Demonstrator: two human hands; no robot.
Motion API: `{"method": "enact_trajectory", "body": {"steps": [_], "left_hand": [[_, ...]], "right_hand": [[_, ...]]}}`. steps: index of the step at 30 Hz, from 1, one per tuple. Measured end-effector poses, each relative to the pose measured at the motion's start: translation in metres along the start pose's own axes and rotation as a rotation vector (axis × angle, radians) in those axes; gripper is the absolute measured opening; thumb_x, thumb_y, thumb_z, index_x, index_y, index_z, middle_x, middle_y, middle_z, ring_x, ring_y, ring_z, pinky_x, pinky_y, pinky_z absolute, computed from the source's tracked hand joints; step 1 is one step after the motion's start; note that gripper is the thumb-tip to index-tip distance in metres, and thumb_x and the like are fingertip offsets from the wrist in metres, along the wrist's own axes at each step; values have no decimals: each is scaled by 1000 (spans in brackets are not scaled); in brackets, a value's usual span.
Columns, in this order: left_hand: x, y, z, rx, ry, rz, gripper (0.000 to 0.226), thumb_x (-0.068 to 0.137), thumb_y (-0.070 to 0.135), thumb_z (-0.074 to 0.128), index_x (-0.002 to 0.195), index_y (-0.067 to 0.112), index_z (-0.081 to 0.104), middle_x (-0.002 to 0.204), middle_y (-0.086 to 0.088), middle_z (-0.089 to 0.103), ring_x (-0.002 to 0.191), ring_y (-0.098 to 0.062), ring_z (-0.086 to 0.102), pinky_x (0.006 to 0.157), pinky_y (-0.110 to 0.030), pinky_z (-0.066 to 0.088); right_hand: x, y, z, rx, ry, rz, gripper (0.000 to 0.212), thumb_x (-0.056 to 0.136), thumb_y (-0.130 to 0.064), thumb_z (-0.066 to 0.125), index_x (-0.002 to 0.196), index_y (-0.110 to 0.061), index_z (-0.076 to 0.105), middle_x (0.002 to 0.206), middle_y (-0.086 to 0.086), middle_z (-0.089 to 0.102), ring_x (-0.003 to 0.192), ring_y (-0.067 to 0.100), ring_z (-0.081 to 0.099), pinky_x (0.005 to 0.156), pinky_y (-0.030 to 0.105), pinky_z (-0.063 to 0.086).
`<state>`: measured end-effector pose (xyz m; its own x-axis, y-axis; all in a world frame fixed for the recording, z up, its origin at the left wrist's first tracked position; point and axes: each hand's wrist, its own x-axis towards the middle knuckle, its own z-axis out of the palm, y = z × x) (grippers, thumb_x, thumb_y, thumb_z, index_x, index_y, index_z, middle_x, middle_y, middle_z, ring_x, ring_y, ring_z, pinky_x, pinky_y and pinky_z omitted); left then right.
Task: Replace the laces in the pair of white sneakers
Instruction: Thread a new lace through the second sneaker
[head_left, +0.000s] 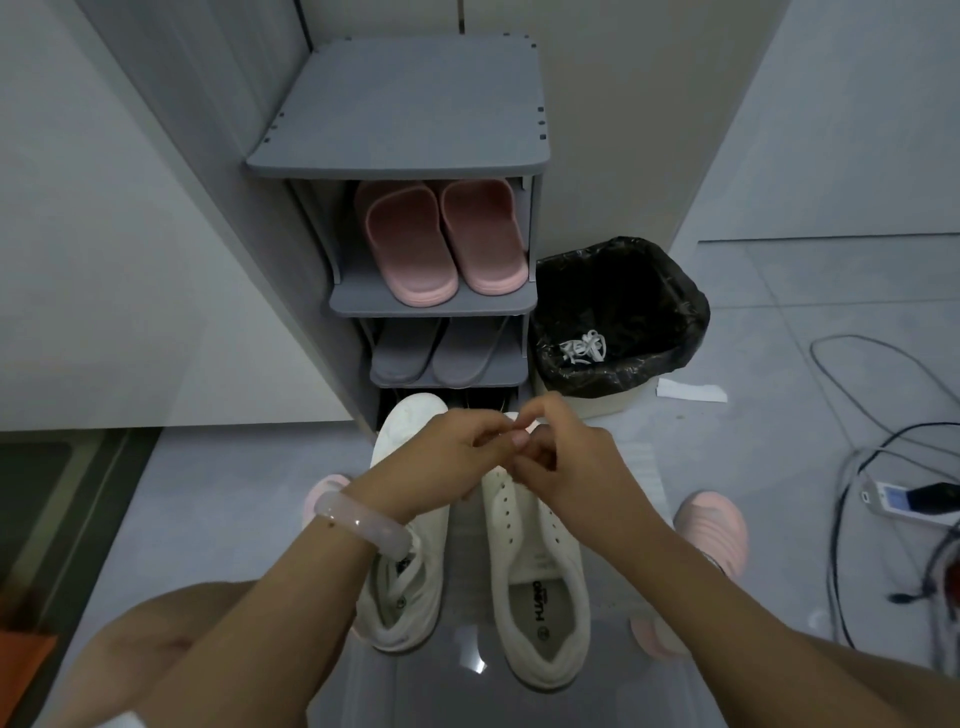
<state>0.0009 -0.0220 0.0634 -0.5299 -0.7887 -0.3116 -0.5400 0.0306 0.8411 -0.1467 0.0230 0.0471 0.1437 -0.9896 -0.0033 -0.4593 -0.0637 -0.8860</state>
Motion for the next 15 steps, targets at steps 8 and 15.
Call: {"method": "enact_trajectory", "body": {"steps": [8,15], "left_hand": [[8,-31,3,-92,-126,-147,7,86,9,62,86,12,69,68,9,67,58,7,57,53,-9,43],[16,-57,15,205,217,-116,8,80,5,66,84,6,72,80,6,62,74,-1,52,63,2,36]], "right_hand": [[3,24,-5,-252,44,71,12,87,-16,62,82,-21,52,69,-6,61,63,7,56,59,20,45],[0,44,8,-445,-133,224,24,93,-17,49,102,-15,71,100,4,69,89,17,61,75,26,44]]}}
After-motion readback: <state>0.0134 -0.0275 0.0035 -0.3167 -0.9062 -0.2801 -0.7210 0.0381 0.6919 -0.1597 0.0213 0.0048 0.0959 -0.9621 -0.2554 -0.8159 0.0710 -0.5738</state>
